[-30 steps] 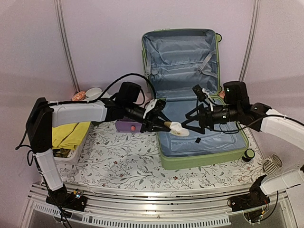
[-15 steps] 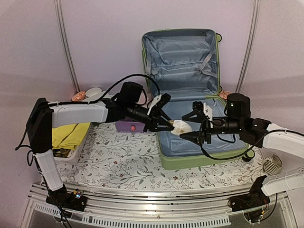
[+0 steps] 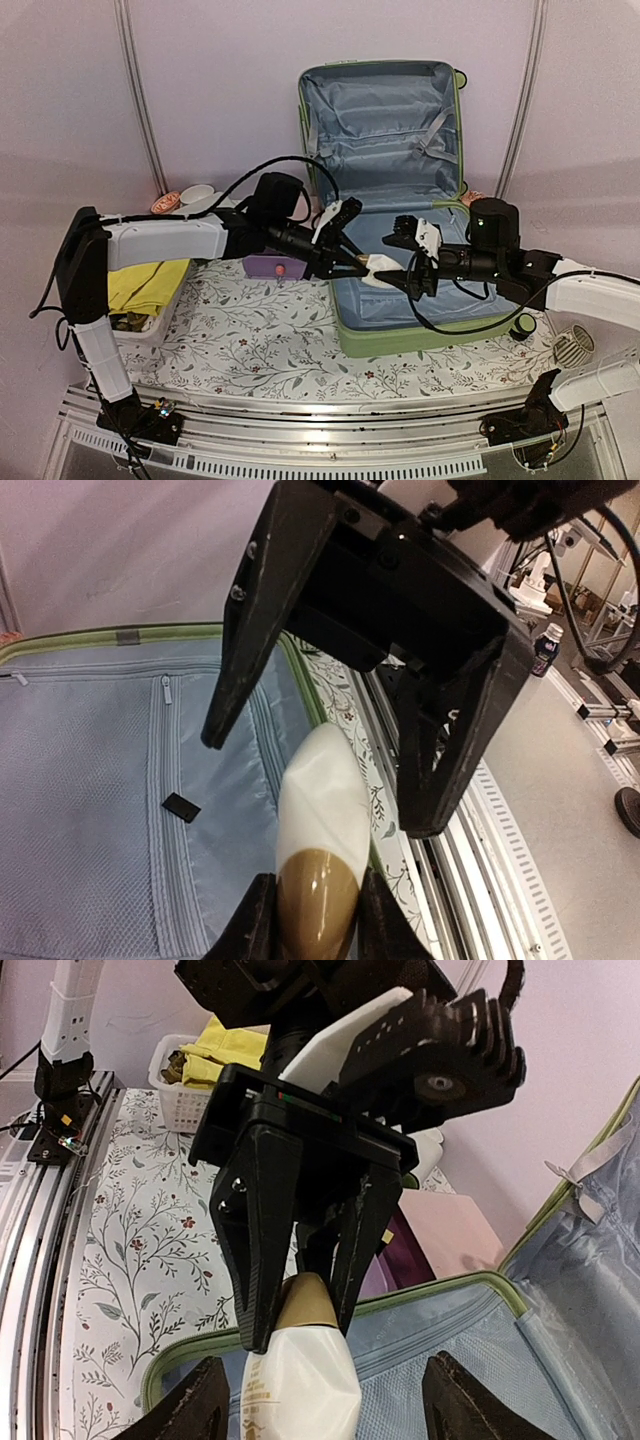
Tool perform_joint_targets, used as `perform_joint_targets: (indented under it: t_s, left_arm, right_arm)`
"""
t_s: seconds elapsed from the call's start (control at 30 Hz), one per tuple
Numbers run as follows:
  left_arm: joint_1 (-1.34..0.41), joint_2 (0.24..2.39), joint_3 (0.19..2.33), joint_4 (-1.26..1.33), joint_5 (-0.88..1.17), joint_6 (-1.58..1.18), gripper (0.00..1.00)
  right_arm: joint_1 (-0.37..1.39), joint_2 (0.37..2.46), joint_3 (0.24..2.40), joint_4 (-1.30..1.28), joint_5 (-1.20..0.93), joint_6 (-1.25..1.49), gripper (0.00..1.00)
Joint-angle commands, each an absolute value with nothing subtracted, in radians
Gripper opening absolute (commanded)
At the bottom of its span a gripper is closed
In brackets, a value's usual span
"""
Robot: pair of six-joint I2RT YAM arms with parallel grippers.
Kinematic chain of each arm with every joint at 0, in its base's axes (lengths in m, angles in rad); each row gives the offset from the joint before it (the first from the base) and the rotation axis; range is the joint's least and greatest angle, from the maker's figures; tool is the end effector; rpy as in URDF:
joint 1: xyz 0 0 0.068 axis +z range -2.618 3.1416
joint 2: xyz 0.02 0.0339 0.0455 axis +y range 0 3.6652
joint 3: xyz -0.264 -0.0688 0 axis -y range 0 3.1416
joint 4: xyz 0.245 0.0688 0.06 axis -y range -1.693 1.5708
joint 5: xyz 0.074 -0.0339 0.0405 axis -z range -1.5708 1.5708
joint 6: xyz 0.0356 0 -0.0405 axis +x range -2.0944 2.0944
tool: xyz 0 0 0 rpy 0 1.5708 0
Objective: Open, take out, and arrange the luggage
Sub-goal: Place the makeup in the drawer.
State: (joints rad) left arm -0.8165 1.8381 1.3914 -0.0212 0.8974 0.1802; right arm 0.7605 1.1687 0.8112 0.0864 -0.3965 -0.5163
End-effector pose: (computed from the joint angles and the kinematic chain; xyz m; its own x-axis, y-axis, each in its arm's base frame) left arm 0.2690 -0.3269 0.2730 -0.1368 0.3088 -0.9413 0.9725 -0.1390 -0.1869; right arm 0.1862 0.1962 0.2983 0.2782 -0.3638 -0.8889 -0.8831 0.2670 -0.3857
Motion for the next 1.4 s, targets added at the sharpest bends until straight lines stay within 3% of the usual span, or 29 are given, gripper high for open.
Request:
perform_joint_targets:
  t_s: [0.0, 0.27, 0.5, 0.57, 0.6, 0.67, 0.73, 0.87, 1.0, 1.03, 1.1, 1.17, 1.2, 1.37]
  left_arm:
    - [-0.828, 1.784, 1.395, -0.009, 0.908, 0.201, 0.00]
    - [-0.829, 1.789, 1.400, -0.015, 0.912, 0.195, 0.00]
    - [-0.831, 1.798, 1.406, -0.026, 0.915, 0.196, 0.00]
    - [-0.832, 1.801, 1.407, -0.027, 0.915, 0.196, 0.00]
    - [-0.832, 1.801, 1.408, -0.028, 0.916, 0.196, 0.00]
    - [-0.832, 1.801, 1.408, -0.029, 0.916, 0.199, 0.00]
    - [-0.832, 1.802, 1.411, -0.034, 0.915, 0.200, 0.00]
    - [-0.832, 1.798, 1.414, -0.039, 0.914, 0.204, 0.00]
    - [-0.834, 1.802, 1.416, -0.044, 0.916, 0.208, 0.00]
    - [-0.834, 1.804, 1.416, -0.046, 0.916, 0.210, 0.00]
    - [-0.835, 1.804, 1.417, -0.047, 0.917, 0.210, 0.00]
    - [-0.836, 1.806, 1.419, -0.049, 0.917, 0.213, 0.00]
    - [-0.836, 1.806, 1.419, -0.051, 0.916, 0.216, 0.00]
    - [-0.836, 1.807, 1.424, -0.058, 0.912, 0.221, 0.00]
  right_arm:
    - [0.767, 1.186, 0.840, 0.050, -0.408, -0.550, 0.63]
    - [0.767, 1.200, 0.846, 0.038, -0.400, -0.572, 0.37]
    - [0.767, 1.201, 0.843, 0.055, -0.417, -0.555, 0.22]
    - [0.767, 1.203, 0.843, 0.054, -0.421, -0.547, 0.23]
    - [0.767, 1.203, 0.844, 0.053, -0.424, -0.545, 0.28]
    - [0.767, 1.203, 0.844, 0.059, -0.426, -0.537, 0.48]
    - [0.767, 1.203, 0.840, 0.071, -0.426, -0.529, 0.52]
    - [0.767, 1.214, 0.850, 0.060, -0.431, -0.528, 0.39]
    - [0.767, 1.234, 0.876, 0.036, -0.436, -0.523, 0.16]
    - [0.768, 1.237, 0.877, 0.032, -0.439, -0.522, 0.14]
    - [0.767, 1.239, 0.878, 0.034, -0.438, -0.518, 0.16]
    - [0.767, 1.239, 0.878, 0.037, -0.438, -0.516, 0.35]
    - [0.767, 1.239, 0.878, 0.038, -0.438, -0.513, 0.40]
    - [0.767, 1.228, 0.869, 0.050, -0.442, -0.510, 0.48]
